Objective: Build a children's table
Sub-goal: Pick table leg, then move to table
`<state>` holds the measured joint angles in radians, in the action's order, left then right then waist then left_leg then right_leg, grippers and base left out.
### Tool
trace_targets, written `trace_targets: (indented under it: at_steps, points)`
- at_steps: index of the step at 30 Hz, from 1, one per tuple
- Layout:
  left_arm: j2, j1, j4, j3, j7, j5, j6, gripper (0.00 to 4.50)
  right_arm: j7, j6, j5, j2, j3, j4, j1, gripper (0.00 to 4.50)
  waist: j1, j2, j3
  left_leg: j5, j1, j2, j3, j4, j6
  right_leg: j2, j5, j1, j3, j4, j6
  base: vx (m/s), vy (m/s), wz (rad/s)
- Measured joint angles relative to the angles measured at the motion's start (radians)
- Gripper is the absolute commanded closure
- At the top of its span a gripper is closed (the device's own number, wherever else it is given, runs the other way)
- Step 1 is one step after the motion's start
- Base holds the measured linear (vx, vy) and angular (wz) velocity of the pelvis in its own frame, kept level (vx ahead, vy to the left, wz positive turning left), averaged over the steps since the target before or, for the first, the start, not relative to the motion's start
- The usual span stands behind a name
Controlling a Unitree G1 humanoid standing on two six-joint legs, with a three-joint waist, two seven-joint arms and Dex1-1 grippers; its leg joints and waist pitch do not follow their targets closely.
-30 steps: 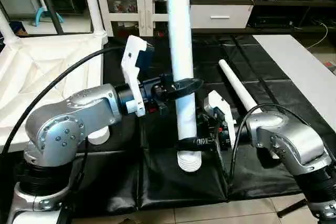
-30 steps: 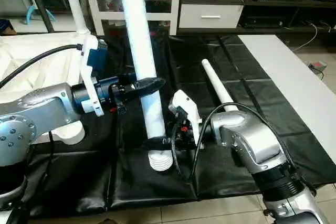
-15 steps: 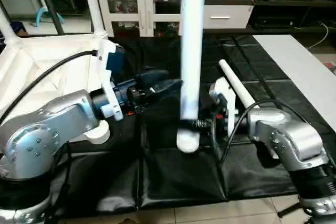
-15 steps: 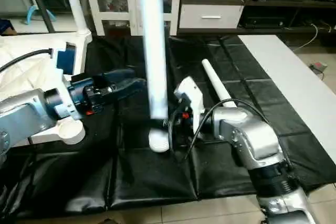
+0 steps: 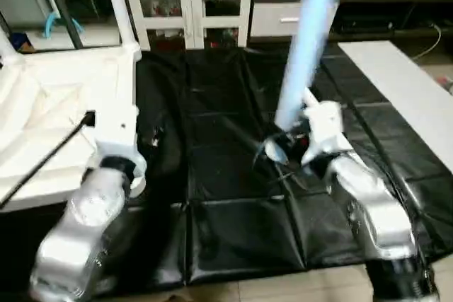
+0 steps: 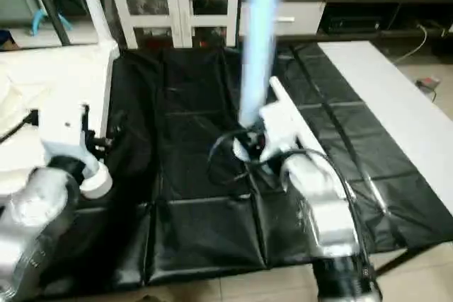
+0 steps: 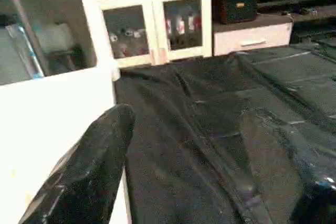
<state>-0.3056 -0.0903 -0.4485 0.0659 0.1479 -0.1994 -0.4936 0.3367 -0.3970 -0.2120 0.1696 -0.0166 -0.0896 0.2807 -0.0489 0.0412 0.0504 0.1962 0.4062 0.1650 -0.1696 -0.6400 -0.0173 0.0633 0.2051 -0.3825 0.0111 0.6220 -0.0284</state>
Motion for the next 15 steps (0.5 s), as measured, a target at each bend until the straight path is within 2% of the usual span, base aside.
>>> trace_targets:
  at_steps: [1, 2, 3, 4, 5, 6, 7, 8, 9, 10, 11, 12, 13, 14, 15]
  points:
    - [0.015, 0.006, 0.001, 0.010, 0.010, 0.010, 0.015, 0.91, 0.001, 0.011, -0.011, 0.000, 0.008, -0.012, -0.002, 2.62, -0.005, 0.009, -0.002, 0.010, 0.009, -0.001, 0.011, -0.022, 0.017, 0.003, -0.001, 0.000, -0.001, 0.000, -0.008, 0.000, 0.106, -0.07]
    - [0.029, 0.007, 0.004, 0.016, 0.015, 0.018, 0.029, 0.91, 0.004, 0.018, -0.018, 0.001, 0.010, -0.017, -0.004, 2.62, -0.011, 0.018, -0.006, 0.025, 0.019, -0.004, 0.031, -0.047, 0.040, 0.010, -0.001, 0.000, 0.000, 0.002, -0.016, -0.001, 0.168, -0.13]
    - [0.034, 0.009, 0.009, 0.023, 0.022, 0.033, 0.049, 0.91, 0.006, 0.019, -0.021, 0.001, 0.011, -0.017, -0.006, 2.62, -0.013, 0.024, -0.010, 0.032, 0.026, -0.007, 0.048, -0.059, 0.045, 0.021, -0.002, 0.001, 0.001, 0.001, -0.022, -0.001, 0.168, -0.13]
    - [0.034, 0.008, 0.015, 0.026, 0.027, 0.046, 0.063, 0.91, 0.010, 0.020, -0.022, -0.001, 0.009, -0.017, -0.011, 2.62, -0.011, 0.027, -0.012, 0.031, 0.028, -0.016, 0.046, -0.059, 0.042, 0.033, -0.002, 0.003, 0.001, 0.000, -0.026, -0.002, 0.217, -0.06]
    - [0.034, 0.009, 0.021, 0.029, 0.031, 0.053, 0.079, 0.91, 0.013, 0.020, -0.022, -0.001, 0.007, -0.016, -0.017, 2.62, -0.003, 0.030, -0.014, 0.031, 0.022, -0.028, 0.039, -0.055, 0.042, 0.039, 0.000, 0.003, -0.003, -0.007, -0.027, -0.003, 0.237, 0.04]
    - [0.034, 0.010, 0.034, 0.028, 0.032, 0.065, 0.093, 0.91, 0.018, 0.020, -0.022, -0.008, -0.008, -0.016, -0.018, 2.62, 0.019, 0.032, -0.010, 0.026, 0.018, -0.041, 0.027, -0.044, 0.049, 0.045, 0.018, -0.003, -0.001, -0.008, 0.000, -0.003, 0.237, 0.04]
    - [0.033, 0.011, 0.042, 0.027, 0.033, 0.071, 0.099, 0.91, 0.022, 0.021, -0.022, -0.016, -0.026, -0.016, -0.018, 2.62, 0.031, 0.034, -0.009, 0.019, 0.015, -0.054, 0.019, -0.032, 0.064, 0.052, 0.047, -0.013, 0.010, 0.031, 0.043, -0.027, 0.251, 0.08]
    - [0.038, 0.012, 0.048, 0.027, 0.034, 0.082, 0.108, 0.91, 0.026, 0.022, -0.022, -0.021, -0.039, -0.016, -0.017, 2.62, 0.044, 0.031, -0.009, 0.013, 0.012, -0.064, 0.014, -0.022, 0.076, 0.050, 0.063, -0.026, 0.038, 0.084, 0.048, -0.045, 0.221, 0.08]
    - [0.045, 0.012, 0.051, 0.028, 0.034, 0.090, 0.118, 0.91, 0.031, 0.025, -0.022, -0.024, -0.041, -0.016, -0.017, 2.62, 0.048, 0.030, -0.010, 0.005, 0.010, -0.073, 0.003, -0.012, 0.089, 0.036, 0.069, -0.033, 0.063, 0.121, 0.036, -0.045, 0.221, 0.08]
    - [0.057, 0.013, 0.050, 0.028, 0.035, 0.102, 0.130, 0.91, 0.038, 0.030, -0.021, -0.022, -0.040, -0.016, -0.012, 2.62, 0.051, 0.020, -0.011, -0.004, 0.009, -0.089, -0.017, 0.000, 0.103, 0.018, 0.075, -0.033, 0.089, 0.131, 0.020, -0.065, 0.166, -0.07]
    - [0.062, 0.014, 0.050, 0.028, 0.037, 0.111, 0.138, 0.91, 0.044, 0.035, -0.021, -0.020, -0.041, -0.016, -0.009, 2.62, 0.052, 0.005, -0.011, -0.010, 0.010, -0.109, -0.037, 0.007, 0.113, 0.006, 0.078, -0.028, 0.091, 0.116, 0.008, -0.102, 0.136, -0.17]
    - [0.081, 0.018, 0.054, 0.037, 0.039, 0.118, 0.146, 0.91, 0.050, 0.039, -0.020, -0.009, -0.038, -0.013, -0.014, 2.62, 0.052, -0.002, -0.007, -0.006, 0.019, -0.122, -0.048, -0.001, 0.121, 0.011, 0.083, -0.028, 0.065, 0.113, 0.032, -0.102, 0.136, -0.17]
    - [0.089, 0.023, 0.053, 0.051, 0.039, 0.120, 0.154, 0.91, 0.052, 0.040, -0.019, 0.000, -0.034, -0.003, -0.018, 2.62, 0.044, 0.002, -0.010, 0.023, 0.050, -0.130, 0.010, -0.099, 0.110, 0.017, 0.074, -0.035, 0.050, 0.111, 0.028, -0.108, 0.168, -0.16]
    - [0.090, 0.037, 0.053, 0.053, 0.039, 0.125, 0.161, 0.91, 0.052, 0.040, -0.016, 0.003, -0.033, 0.010, -0.016, 2.62, 0.047, 0.002, -0.009, 0.040, 0.073, -0.136, 0.082, -0.217, 0.071, 0.037, 0.063, -0.036, 0.050, 0.109, 0.016, -0.111, 0.236, -0.35]
    - [0.090, 0.059, 0.053, 0.052, 0.045, 0.136, 0.170, 0.91, 0.055, 0.040, -0.014, 0.002, -0.037, 0.015, -0.016, 2.62, 0.049, -0.013, -0.004, 0.068, 0.060, -0.118, 0.134, -0.258, -0.008, 0.073, 0.047, -0.034, 0.060, 0.099, 0.001, -0.111, 0.236, -0.35]
